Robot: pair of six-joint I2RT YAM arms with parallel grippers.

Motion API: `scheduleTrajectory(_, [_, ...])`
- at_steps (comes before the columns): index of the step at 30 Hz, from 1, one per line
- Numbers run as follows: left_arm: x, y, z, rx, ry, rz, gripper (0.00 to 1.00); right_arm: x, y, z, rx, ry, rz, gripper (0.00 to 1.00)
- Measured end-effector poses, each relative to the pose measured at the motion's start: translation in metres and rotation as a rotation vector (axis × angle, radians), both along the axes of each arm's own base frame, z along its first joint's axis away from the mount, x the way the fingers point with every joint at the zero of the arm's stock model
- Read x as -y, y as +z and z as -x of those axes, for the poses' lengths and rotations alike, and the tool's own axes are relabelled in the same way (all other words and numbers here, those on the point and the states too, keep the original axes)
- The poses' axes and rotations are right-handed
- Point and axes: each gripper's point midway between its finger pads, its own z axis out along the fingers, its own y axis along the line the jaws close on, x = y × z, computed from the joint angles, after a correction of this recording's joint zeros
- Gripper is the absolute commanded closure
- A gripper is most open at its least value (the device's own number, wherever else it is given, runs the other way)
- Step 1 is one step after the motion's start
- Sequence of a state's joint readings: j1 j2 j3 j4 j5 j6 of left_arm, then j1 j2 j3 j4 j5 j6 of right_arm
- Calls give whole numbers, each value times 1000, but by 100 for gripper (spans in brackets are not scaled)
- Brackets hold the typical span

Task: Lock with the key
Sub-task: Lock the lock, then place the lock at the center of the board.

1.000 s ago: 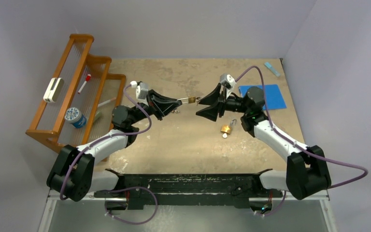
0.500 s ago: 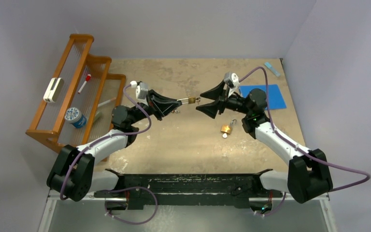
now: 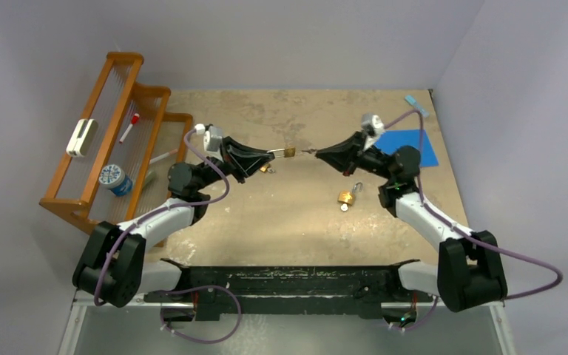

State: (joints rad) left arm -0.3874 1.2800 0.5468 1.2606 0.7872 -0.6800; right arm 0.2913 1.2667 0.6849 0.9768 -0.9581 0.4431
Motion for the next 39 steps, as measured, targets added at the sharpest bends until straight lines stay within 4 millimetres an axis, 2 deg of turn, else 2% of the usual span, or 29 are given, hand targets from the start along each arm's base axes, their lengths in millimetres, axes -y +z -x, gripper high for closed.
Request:
scheduleTrajectory(5, [-5, 1, -4, 2, 18, 9, 100, 72, -10, -19, -56, -255, -133, 100])
scheduleTrajectory(7, [-6, 3, -4, 6, 19, 16, 100, 80, -7, -23, -64, -285, -166, 100])
scheduleTrajectory(10, [-8, 0, -10, -4, 42, 14, 100, 80, -1, -26, -66, -280, -192, 100])
scheduleTrajectory(12, [-10, -10, -26, -40, 110, -14, 100, 80, -2, -33, -90, -290, -192, 100])
scheduleTrajectory(15, [-18, -33, -70, -150, 314, -99, 100, 81, -10, -49, -150, -350, -168, 100])
scheduleTrajectory(18, [-35, -54, -110, -249, 554, -201, 100, 81, -21, -69, -196, -459, -117, 100])
scheduleTrajectory(23, [-64, -92, -150, -377, 867, -379, 100, 68, -36, -95, -232, -637, 4, 100])
scheduleTrajectory(25, [-70, -108, -160, -412, 945, -459, 100, 66, -42, -108, -252, -685, 37, 100])
scheduleTrajectory(29, [-72, -136, -173, -460, 1045, -612, 100, 71, -66, -144, -316, -814, 131, 100])
scheduleTrajectory(34, [-67, -152, -187, -485, 1054, -709, 100, 58, -93, -176, -368, -853, 232, 100])
scheduleTrajectory(39, [-54, -169, -206, -506, 986, -738, 100, 40, -113, -201, -401, -832, 273, 100])
